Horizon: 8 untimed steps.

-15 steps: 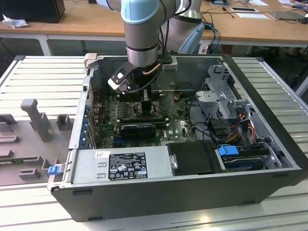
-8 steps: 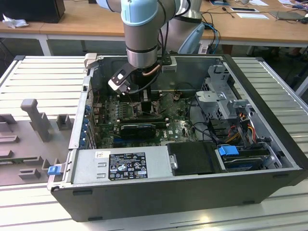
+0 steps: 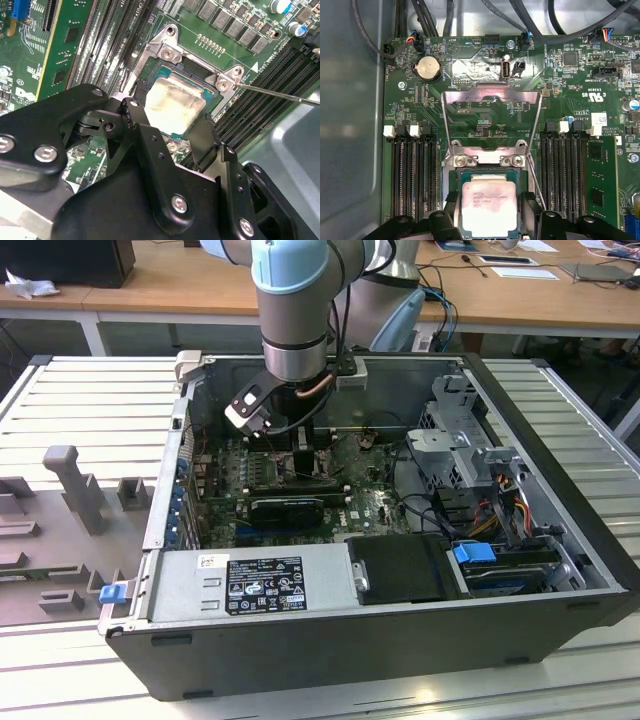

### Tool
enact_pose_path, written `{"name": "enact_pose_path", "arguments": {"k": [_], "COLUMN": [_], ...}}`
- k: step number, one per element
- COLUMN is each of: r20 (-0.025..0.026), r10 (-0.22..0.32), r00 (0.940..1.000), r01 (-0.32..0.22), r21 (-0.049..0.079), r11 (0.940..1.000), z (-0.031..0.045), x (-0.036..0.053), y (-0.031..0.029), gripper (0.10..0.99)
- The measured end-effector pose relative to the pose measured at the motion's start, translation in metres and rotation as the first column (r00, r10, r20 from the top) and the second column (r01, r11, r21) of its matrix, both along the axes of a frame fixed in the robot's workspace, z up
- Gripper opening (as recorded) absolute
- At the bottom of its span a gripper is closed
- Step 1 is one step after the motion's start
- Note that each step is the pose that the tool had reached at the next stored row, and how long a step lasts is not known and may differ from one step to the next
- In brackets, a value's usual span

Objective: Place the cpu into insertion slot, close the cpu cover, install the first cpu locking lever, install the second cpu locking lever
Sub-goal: 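Place the cpu into insertion slot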

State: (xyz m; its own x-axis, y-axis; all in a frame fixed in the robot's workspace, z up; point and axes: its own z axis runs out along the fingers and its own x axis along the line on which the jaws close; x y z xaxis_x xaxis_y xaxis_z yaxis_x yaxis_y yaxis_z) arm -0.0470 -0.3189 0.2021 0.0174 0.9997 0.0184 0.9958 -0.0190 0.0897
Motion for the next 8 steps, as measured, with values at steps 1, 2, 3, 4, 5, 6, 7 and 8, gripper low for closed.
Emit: {"name": "enact_pose_path", "arguments": {"k": [1,2,3,4,5,6,7,8], "r20": [0.0000,-0.0001,0.0000,0.0000,-0.0001,0.0000,0.0000,0.0001], "r10": [0.000,0.000,0.000,0.000,0.000,0.000,0.000,0.000], "r00": [1.0000,1.0000,1.0000,1.0000,1.0000,1.0000,1.0000,1.0000], "r01": [0.000,0.000,0.000,0.000,0.000,0.000,0.000,0.000], "r21": [0.000,0.000,0.000,0.000,0.000,-0.001,-0.001,-0.001], "r11": [1.0000,1.0000,1.0000,1.0000,1.0000,1.0000,1.0000,1.0000], "z": [0.0000,0.0004,0.0013,0.0023,0.0039,0.0049,0.0058,0.0067], "x": [0.0000,0.0000,0.0000,0.0000,0.0000,0.0000,0.0000,0.0000], "y": [0.0000,0.0000,0.0000,0.0000,0.0000,0.0000,0.0000,0.0000], "gripper": [0.604,0.604,0.604,0.604,0.604,0.588,0.588,0.522]}}
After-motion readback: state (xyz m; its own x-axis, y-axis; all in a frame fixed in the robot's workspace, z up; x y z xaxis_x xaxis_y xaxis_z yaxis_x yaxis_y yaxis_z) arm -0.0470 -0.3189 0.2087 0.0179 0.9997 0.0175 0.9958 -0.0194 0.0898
